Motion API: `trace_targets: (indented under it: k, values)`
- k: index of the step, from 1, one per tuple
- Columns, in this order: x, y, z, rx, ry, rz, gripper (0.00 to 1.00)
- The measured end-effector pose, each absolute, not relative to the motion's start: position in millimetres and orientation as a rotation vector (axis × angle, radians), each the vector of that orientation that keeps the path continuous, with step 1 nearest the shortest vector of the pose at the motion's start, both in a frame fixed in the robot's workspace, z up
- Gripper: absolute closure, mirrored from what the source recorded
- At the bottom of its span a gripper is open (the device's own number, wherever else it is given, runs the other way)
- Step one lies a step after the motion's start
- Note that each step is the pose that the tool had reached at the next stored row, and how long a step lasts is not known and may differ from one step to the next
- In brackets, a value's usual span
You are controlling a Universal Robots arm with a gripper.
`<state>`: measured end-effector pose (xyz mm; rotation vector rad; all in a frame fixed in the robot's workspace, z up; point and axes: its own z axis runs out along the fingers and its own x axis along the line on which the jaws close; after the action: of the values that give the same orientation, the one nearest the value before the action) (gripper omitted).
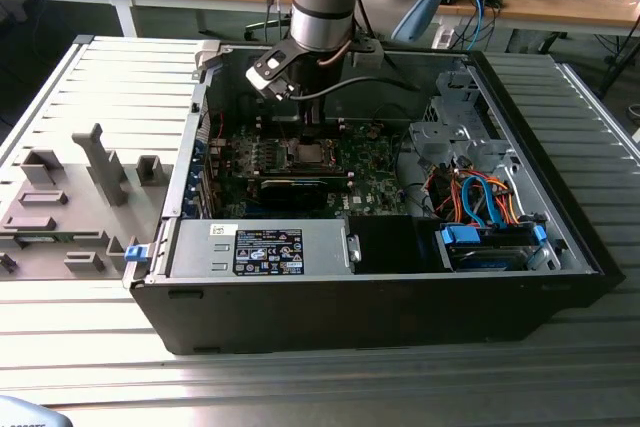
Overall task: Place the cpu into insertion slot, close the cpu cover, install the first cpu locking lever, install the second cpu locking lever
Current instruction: 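Close the cpu cover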
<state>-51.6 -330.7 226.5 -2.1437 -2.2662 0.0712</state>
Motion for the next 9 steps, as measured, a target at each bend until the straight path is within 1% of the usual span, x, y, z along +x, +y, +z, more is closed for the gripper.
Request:
trace_targets:
  k: [9]
  values:
    - [-52.1,-330.7,224.6,-2.144,-2.266,0.071,0.89]
